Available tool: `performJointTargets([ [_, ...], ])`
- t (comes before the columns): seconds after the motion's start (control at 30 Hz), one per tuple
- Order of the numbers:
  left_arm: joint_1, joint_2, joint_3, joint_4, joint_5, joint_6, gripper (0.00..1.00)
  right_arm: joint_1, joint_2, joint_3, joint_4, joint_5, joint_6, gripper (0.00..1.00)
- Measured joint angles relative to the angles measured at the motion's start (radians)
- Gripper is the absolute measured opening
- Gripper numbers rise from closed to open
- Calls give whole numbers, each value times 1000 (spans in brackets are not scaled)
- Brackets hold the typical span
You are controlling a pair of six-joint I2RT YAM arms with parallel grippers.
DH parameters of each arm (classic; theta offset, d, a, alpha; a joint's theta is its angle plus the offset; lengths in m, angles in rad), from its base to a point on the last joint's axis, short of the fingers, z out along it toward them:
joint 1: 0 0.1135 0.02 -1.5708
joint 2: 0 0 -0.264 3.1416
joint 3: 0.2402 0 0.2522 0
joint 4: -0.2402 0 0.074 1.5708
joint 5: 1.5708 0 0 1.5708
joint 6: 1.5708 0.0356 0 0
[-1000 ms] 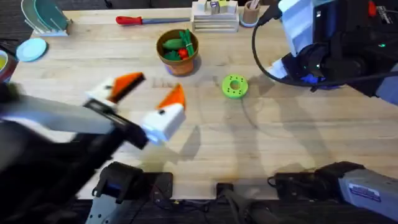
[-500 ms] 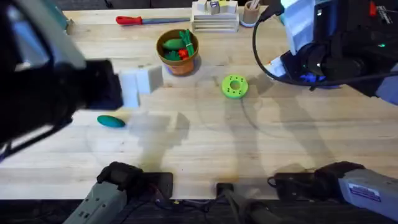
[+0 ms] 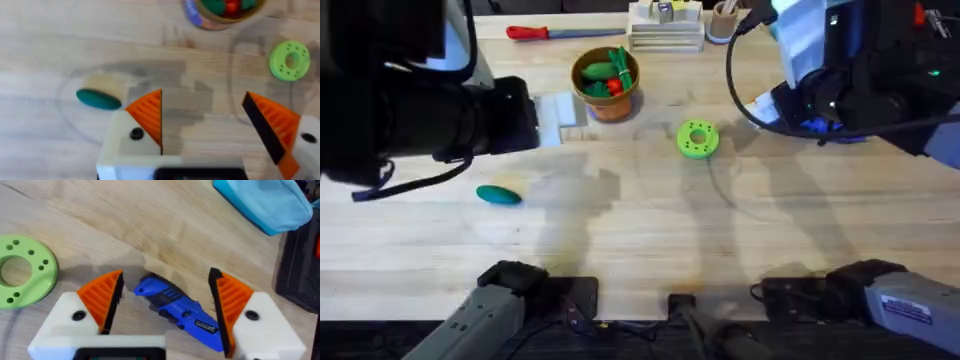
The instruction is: Pick up the gripper from the table and insert it into the empty holder that is missing its gripper. Then pick up a screw, insert it into the mounting hole, and use the screwdriver to tighten it. Finally, clean up the table by picking up the vegetable and placing it into the bucket.
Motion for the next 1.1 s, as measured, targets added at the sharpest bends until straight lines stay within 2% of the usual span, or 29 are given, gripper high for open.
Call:
performJointTargets([
  [0.27,161,97,-31,-21,0,-193,991,0,0,0,0,0,0,992],
  [0.43,285,131,-132,-2,0,-358,991,0,0,0,0,0,0,992],
  [0.57,386,167,-208,6,0,-520,991,0,0,0,0,0,0,992],
  [0.7,467,216,-246,21,0,-635,992,0,0,0,0,0,0,992],
  [0.87,528,303,-250,78,-3,-690,992,0,0,0,0,0,0,992],
  [1.1,562,446,-250,186,-3,-672,992,0,0,0,-1,0,0,992],
])
